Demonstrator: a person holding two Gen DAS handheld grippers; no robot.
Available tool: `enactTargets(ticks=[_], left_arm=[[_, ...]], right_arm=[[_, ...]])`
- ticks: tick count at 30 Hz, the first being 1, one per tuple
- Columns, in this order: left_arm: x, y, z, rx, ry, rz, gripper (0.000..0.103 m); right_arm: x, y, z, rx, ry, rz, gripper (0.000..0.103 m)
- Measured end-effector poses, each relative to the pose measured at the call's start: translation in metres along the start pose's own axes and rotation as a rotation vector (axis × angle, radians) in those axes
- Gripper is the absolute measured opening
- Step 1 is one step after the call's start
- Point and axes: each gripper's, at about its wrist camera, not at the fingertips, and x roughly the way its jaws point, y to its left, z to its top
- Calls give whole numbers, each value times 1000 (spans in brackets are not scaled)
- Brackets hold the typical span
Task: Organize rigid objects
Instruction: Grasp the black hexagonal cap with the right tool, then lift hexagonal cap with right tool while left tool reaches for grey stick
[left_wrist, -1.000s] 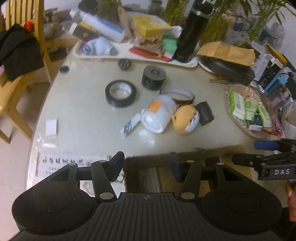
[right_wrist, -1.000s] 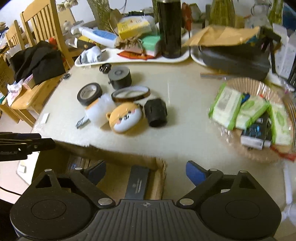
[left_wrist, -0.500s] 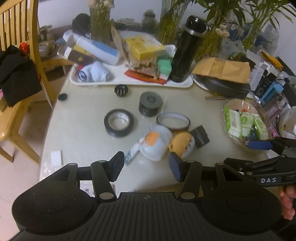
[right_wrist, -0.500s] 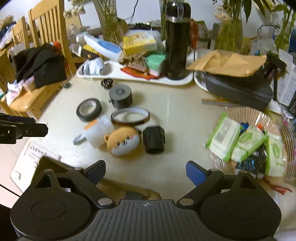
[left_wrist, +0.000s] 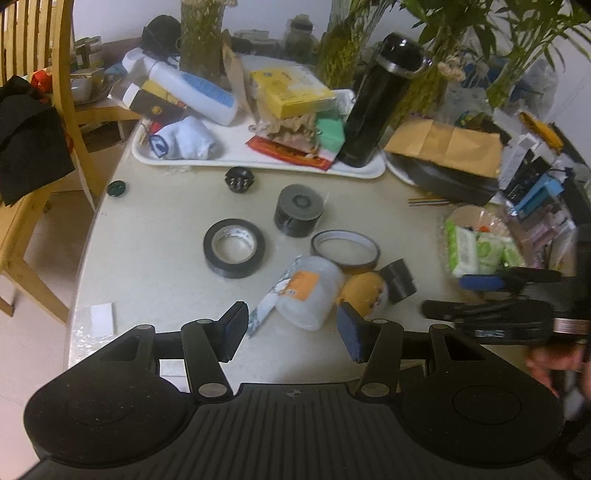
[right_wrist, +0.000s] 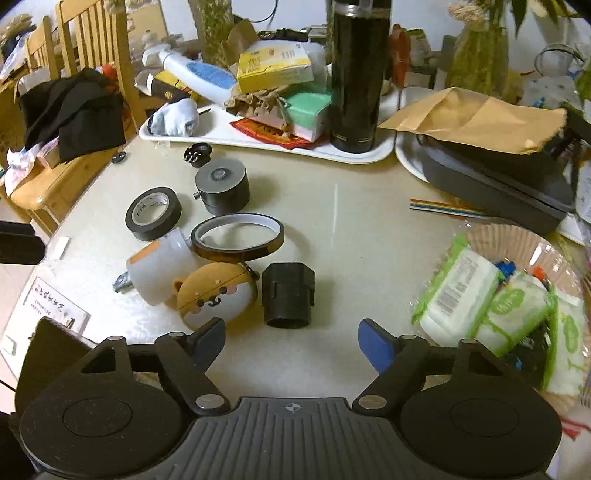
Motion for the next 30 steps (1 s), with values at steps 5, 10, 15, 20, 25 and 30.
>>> enactTargets(ticks=[5,10,15,20,25,30], left_arm=[[-2,-1,2,-15,-3,-21,52],[-5,4,5,-52,1,-52,52],[-6,3,3,-45,1,-62,52],[-5,5,2,-42,9,-44,52],[-3,6,1,-41,12,-35,52],[-3,3,1,-31,13,-40,52]], right_arm=[[22,1,8,-28,39,10,69],[40,4,10,-49,74,-14,59],[53,8,11,-79,90,-33,51],[59,9,11,-95,87,-41,40],[41,9,18,-85,55,-25,40],[31,5,20,-61,41,-18,40]])
